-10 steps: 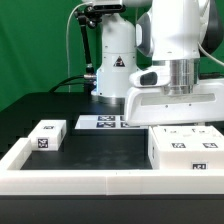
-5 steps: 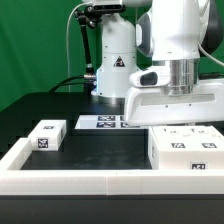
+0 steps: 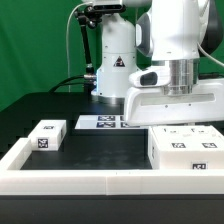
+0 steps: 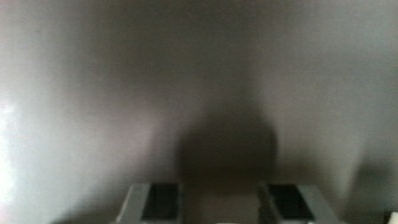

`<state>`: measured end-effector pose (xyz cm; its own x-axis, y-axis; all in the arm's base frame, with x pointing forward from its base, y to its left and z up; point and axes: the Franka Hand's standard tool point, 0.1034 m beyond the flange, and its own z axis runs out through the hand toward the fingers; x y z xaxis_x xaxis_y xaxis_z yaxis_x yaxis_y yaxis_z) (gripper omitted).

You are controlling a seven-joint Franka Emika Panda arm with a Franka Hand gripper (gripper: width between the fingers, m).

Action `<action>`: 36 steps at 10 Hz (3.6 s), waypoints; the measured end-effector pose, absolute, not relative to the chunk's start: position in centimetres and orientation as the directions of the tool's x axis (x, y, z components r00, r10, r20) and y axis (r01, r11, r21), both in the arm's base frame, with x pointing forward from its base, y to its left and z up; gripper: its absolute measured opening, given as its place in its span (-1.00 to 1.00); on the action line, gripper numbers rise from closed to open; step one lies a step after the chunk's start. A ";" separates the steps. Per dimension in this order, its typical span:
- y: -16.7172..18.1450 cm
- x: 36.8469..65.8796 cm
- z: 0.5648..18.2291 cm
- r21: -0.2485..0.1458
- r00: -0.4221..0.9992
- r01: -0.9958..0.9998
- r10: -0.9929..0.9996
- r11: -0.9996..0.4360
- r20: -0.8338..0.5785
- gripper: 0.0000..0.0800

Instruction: Assemble cabinet

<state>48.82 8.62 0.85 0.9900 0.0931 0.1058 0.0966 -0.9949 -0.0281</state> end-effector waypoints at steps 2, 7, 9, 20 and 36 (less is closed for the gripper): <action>8.3 48.5 1.8 -0.024 0.986 0.126 0.122 -0.992 0.112 -0.49; 8.2 48.6 5.6 -0.025 0.984 0.158 0.155 -0.987 0.092 -0.49; 8.2 48.6 5.5 -0.025 0.984 0.158 0.156 -0.987 0.090 -0.49; 7.2 50.0 9.8 -0.028 0.985 0.169 0.168 -0.985 0.046 -0.50; 7.3 53.5 13.4 -0.033 0.987 0.160 0.159 -0.987 0.041 -0.70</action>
Offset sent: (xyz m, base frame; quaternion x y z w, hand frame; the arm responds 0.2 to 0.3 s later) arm -0.0146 0.0011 0.0361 0.0286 -0.0233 -0.0193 0.9991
